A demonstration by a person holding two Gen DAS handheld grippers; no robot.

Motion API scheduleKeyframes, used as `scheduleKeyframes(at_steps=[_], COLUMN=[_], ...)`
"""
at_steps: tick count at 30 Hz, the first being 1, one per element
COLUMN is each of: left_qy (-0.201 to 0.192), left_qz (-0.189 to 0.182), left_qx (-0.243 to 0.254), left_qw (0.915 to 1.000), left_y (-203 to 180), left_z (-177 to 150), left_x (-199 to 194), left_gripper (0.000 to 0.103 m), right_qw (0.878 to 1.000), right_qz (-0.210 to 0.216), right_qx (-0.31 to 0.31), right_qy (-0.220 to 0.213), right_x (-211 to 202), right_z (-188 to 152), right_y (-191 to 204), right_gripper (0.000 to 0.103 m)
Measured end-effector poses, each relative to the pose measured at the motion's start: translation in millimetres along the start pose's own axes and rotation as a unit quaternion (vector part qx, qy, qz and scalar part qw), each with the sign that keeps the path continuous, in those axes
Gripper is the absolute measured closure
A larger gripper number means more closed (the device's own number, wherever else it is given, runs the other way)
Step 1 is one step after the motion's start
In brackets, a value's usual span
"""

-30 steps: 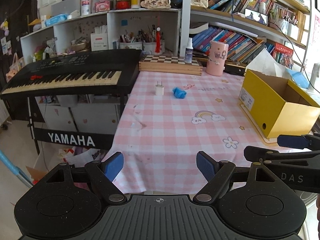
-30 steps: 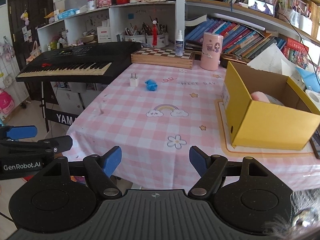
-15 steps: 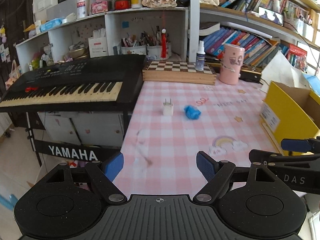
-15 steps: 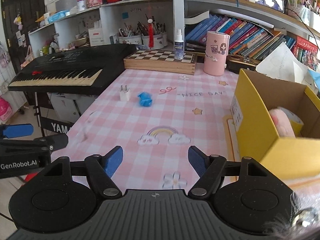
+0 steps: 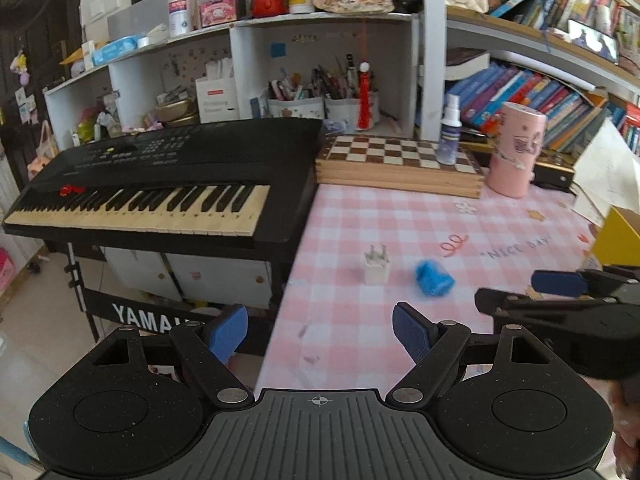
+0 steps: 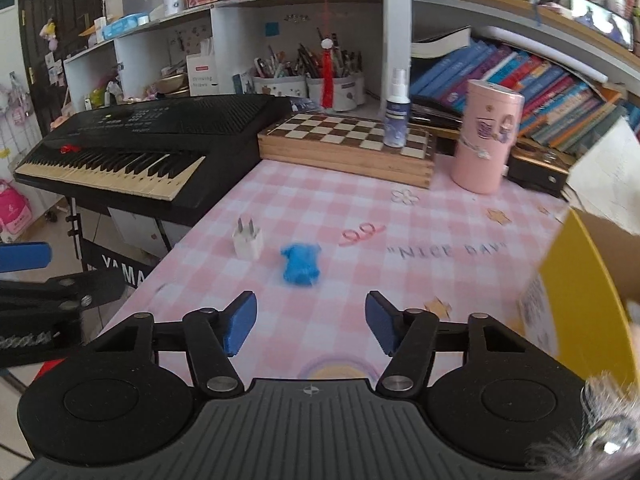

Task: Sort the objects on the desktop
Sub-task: 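Grasp the white plug with the left tool while the right tool grasps the blue glove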

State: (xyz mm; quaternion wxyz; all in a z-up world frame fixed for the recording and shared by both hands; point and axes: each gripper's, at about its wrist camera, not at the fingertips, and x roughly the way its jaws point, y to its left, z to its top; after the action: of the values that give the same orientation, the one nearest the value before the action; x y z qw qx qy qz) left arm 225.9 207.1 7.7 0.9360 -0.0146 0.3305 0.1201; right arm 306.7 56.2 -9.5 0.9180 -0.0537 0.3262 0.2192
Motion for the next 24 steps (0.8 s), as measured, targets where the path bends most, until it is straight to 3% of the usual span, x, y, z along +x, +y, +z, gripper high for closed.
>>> scheduleKeyframes(at_steps=[12, 15, 16, 22, 24], left_qy=[0.027, 0.037, 0.04, 0.05, 0.057], left_qz=[0.005, 0.003, 0.001, -0.024, -0.038], left_qx=[-0.009, -0.012, -0.013, 0.0, 0.012], left_qw=[0.9996, 0.9992, 0.9991, 0.9984, 0.9976], left_y=[-1.8, -1.4, -1.8, -15.7, -26.4], left_z=[19.2, 21.0, 21.9, 28.5, 28.5], left_x=[48.6, 61.6, 66.3, 98.7, 112.8], left_gripper=[0.021, 0.021, 0.021, 0.024, 0.036], right_qw=[0.998, 0.997, 0.997, 0.999, 0.999], right_qz=[0.026, 0.035, 0.037, 0.035, 0.03], right_qx=[-0.023, -0.018, -0.018, 0.015, 0.024], right_qy=[0.057, 0.069, 0.071, 0.039, 0.029], right_x=[103.1, 121.2, 124.8, 104.7, 92.4], right_z=[23.9, 22.5, 22.6, 37.6, 42.1], right_y=[1.7, -2.0, -3.2, -26.1, -34.1], right_gripper=[0.058, 0.068, 0.073, 0.075, 0.075])
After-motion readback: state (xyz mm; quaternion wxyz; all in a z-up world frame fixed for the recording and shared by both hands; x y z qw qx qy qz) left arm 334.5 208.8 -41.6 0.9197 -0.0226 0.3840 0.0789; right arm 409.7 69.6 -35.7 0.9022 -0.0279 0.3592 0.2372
